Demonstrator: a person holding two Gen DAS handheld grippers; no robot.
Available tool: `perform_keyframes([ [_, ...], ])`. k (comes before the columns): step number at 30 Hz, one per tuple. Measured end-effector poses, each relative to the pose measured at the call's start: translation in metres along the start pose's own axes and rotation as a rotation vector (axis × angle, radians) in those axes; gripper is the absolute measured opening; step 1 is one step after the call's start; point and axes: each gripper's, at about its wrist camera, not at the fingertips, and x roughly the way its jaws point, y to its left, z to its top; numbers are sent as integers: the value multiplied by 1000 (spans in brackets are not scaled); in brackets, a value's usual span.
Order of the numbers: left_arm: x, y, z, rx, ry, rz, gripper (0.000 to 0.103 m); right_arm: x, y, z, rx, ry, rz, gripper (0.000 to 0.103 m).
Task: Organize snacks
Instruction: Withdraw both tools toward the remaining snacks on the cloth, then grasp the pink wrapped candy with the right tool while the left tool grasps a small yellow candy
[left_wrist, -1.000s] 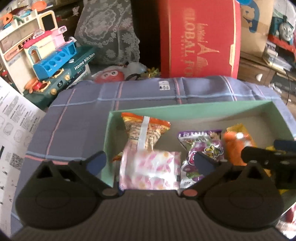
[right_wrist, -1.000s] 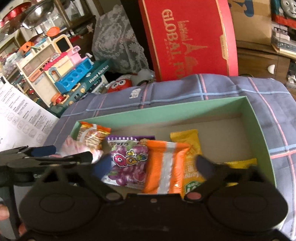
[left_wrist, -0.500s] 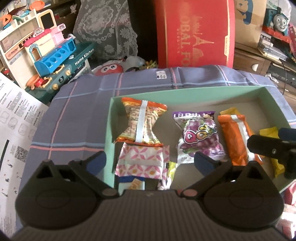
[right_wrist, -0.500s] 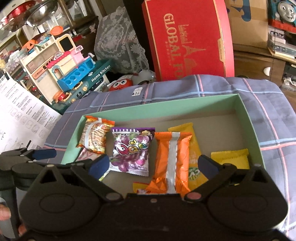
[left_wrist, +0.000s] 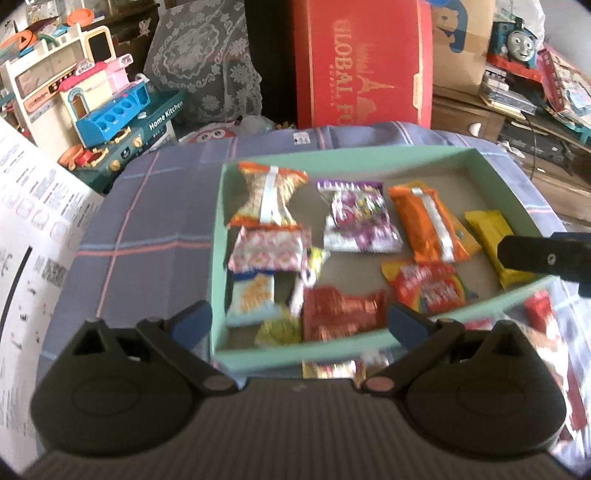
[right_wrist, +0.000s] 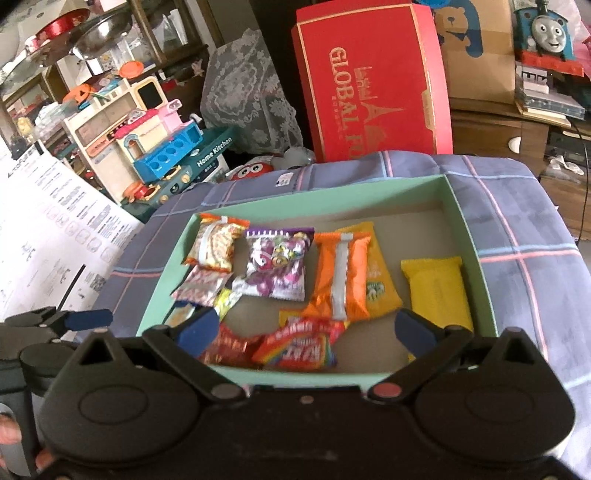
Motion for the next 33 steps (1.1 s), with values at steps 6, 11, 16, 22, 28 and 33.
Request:
perform_keyframes([
  [6, -5, -2, -41, -1, 34, -12, 103, -18, 3, -28, 2, 8, 8, 103],
  [11, 12, -2, -65, 2, 82, -4, 103, -14, 5, -51, -15, 44, 7, 101],
  [16, 27, 6, -74, -16, 97, 10, 103, 1, 4, -71, 6, 97, 16, 78],
  [22, 41, 15, -71, -63, 121, 20, 103, 20, 4, -80, 21, 129, 42, 58],
  [28, 50, 15, -64, -107, 109, 27, 103, 35, 5, -81, 27, 147, 44, 51],
  [33, 59, 17, -61, -153, 106, 41, 103, 43, 6, -84, 24, 160, 40, 46],
])
